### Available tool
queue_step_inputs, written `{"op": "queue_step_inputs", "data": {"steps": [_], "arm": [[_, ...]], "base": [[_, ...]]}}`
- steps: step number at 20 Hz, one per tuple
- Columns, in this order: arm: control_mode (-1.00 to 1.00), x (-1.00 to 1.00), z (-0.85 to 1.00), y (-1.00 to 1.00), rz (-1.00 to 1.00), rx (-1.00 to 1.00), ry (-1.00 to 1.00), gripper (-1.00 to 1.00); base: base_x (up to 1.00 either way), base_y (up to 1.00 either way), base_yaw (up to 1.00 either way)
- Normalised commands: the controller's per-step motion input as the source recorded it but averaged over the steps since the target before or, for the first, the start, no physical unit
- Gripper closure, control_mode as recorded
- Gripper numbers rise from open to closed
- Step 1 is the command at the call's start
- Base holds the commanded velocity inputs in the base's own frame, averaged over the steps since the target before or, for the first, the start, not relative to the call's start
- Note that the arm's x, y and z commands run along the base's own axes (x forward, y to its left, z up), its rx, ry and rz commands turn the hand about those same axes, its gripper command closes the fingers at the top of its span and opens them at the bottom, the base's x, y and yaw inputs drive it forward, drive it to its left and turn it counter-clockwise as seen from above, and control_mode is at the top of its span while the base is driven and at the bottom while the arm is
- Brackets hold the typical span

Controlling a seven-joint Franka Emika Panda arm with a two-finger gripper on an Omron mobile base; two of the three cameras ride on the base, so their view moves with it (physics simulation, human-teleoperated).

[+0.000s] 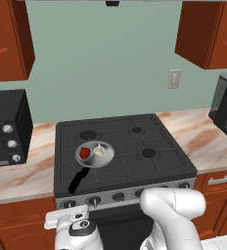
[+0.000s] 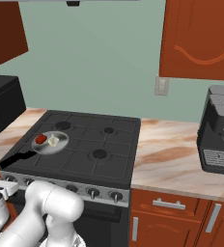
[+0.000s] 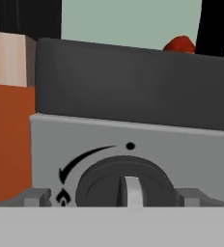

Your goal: Put the bell pepper and garlic in the pan. Then turn on the front left burner and set the heat to medium.

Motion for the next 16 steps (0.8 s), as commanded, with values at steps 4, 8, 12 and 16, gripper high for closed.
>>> {"op": "queue_step_inputs", "data": {"steps": [4, 8, 12, 16], "arm": [[-1.0, 0.04, -0.17, 0.0, 0.0, -0.01, 0.0, -1.0], [-1.0, 0.0, 0.0, 0.0, 0.0, 0.0, 0.0, -1.0], [-1.0, 0.0, 0.0, 0.0, 0.0, 0.0, 0.0, 1.0], [-1.0, 0.0, 0.0, 0.0, 0.0, 0.0, 0.0, 1.0]], "base": [[0.0, 0.0, 0.0], [0.0, 0.0, 0.0], [0.0, 0.0, 0.0], [0.0, 0.0, 0.0]]}}
